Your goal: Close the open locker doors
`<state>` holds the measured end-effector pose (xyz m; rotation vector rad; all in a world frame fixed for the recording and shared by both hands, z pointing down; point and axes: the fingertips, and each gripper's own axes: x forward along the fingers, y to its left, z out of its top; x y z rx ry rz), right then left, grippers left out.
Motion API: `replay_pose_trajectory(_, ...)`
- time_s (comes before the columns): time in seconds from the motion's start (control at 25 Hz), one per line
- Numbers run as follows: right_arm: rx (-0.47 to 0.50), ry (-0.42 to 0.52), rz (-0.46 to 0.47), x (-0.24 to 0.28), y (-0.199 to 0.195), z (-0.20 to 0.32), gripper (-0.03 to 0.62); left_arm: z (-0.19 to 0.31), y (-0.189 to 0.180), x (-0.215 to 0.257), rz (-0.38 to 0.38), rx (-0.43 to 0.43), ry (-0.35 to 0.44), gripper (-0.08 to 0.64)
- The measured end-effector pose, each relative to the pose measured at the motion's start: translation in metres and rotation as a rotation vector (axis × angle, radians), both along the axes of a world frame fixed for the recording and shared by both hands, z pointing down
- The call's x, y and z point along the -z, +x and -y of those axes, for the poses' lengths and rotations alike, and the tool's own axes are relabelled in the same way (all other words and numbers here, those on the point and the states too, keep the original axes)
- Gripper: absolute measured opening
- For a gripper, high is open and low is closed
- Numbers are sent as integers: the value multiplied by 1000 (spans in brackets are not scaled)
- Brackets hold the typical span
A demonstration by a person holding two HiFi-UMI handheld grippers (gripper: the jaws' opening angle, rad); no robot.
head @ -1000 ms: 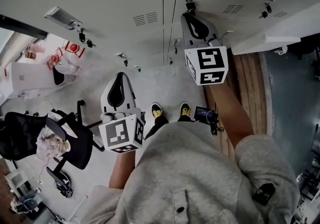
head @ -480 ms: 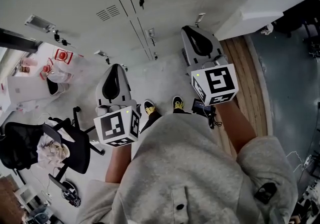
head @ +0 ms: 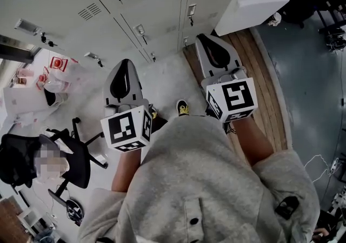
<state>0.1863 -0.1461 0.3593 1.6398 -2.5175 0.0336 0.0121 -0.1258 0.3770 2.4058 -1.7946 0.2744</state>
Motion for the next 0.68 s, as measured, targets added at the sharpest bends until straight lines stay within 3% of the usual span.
replay_pose_trajectory(0.28, 7, -6, 31, -4, 20, -18, 37, -17, 24, 1, 7, 12, 3, 11)
replay_pose_trajectory(0.68, 45, -4, 27, -9, 18, -16, 37, -21, 22, 1, 18, 51, 8, 11)
